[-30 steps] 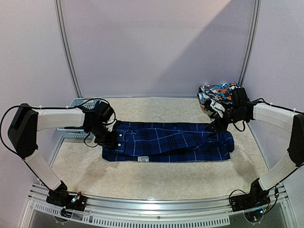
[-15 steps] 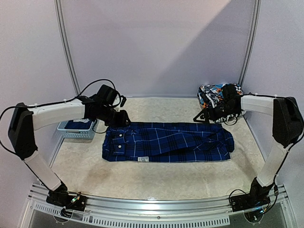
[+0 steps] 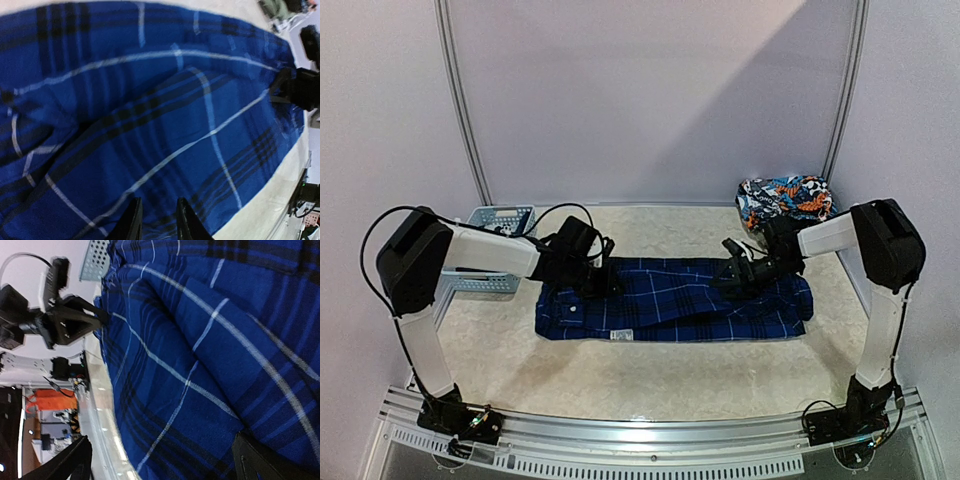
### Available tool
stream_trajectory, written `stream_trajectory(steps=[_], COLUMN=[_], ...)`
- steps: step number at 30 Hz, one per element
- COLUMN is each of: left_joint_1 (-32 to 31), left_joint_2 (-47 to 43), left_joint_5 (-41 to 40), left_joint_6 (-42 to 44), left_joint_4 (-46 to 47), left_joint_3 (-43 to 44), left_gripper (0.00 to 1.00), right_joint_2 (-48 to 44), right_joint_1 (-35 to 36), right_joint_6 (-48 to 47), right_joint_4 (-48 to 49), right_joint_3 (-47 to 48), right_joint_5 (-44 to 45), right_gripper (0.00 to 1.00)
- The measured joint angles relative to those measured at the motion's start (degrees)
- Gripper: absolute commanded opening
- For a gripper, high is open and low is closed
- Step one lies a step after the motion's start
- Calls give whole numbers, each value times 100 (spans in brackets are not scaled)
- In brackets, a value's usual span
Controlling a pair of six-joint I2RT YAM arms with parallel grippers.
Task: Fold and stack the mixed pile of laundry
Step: Smooth out the rectangle-folded shirt at the center of the board.
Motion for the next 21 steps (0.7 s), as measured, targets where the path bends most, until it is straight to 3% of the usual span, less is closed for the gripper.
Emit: stream_trajectory(steps=[9,14,18,21], left_joint_1=[195,179,-37,-361], left_joint_2=[170,160,160,160], left_joint_5=[-28,-129,-407,-472], left_joint_6=[33,109,313,409], left_joint_4=[-136,-444,-1005,-935], left_joint_3=[-317,-127,590,1241], left_gripper=[23,28,30,31], right_joint_2=[44,-173,-1237,-2396], right_joint_1=[-79,-83,-149,-201], right_joint_6=[149,-20,-389,-577], right_joint_4=[179,31,-236,-173], right_joint_3=[-94,-127,-372,-476], right_joint_5=[11,160,828,1316], right_gripper=[99,99,99,99])
